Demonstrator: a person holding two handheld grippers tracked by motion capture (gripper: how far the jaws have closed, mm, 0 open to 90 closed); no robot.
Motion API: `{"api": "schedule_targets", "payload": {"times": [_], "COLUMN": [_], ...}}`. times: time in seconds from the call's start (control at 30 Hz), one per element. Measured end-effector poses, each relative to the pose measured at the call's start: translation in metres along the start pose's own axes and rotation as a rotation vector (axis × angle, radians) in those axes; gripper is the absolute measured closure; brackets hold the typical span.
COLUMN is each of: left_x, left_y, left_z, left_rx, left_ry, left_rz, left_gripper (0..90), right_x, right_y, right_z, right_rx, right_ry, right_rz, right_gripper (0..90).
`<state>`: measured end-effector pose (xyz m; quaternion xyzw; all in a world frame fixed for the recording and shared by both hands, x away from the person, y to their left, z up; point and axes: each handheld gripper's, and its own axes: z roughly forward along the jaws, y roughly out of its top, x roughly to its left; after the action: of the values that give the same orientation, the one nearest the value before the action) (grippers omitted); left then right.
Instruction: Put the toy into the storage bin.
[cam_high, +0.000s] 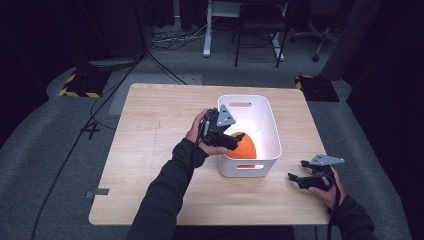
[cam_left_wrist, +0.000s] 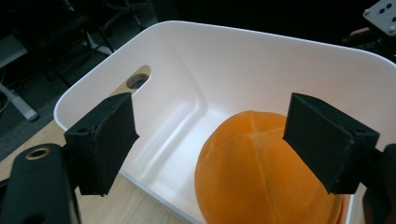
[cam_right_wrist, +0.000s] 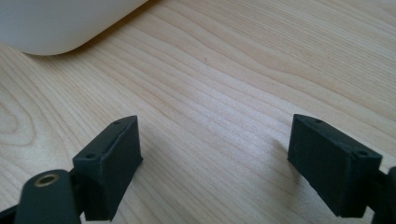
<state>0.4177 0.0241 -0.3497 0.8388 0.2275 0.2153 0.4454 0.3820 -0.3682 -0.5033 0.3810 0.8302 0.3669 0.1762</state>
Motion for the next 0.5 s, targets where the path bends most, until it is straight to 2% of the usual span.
{"api": "schedule_targets", "payload": {"times": [0.27, 0.5], "left_x": [0.007, 0.015], "left_y": [-0.003, -0.012], "left_z": [-0.014, -0.028], "left_rx": [0.02, 0.023], "left_ry": [0.036, 0.059], "left_rz": [0.009, -0.023], "left_gripper": [16.6, 16.3], "right_x": [0.0, 0.0], "right_y": [0.0, 0.0], "right_z": [0.0, 0.0], "right_rx": [0.0, 0.0], "right_ry": [0.0, 0.0], "right_rz": [0.0, 0.0], "right_gripper": [17.1, 17.1]}}
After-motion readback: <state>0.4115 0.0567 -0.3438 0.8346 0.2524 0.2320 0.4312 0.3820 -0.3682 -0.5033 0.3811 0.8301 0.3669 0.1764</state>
